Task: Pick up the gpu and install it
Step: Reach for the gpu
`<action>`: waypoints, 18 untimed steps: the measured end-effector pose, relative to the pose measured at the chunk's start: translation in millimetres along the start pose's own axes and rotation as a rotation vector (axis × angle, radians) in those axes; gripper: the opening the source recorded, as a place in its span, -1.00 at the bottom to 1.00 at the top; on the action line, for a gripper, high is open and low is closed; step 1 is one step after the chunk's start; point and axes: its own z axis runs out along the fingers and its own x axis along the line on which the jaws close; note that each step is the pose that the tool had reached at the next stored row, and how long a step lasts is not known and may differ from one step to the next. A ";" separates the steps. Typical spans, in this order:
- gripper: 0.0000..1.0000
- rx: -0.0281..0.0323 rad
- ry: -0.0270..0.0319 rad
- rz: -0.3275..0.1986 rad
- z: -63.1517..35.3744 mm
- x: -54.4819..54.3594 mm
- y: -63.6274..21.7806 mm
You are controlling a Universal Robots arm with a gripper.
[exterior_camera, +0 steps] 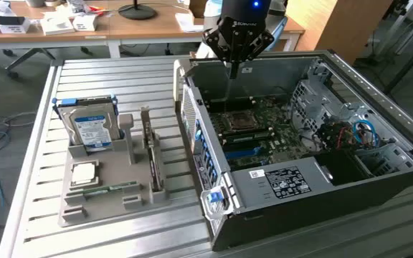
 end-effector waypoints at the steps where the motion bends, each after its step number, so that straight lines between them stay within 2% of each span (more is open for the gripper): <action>1: -0.79 0.0000 -0.0001 0.000 0.0 0.0 0.0; 13: -0.79 -0.0001 -0.0001 0.000 0.2 0.6 0.0; 18: -0.79 -0.0001 0.0000 0.000 0.6 8.0 -0.5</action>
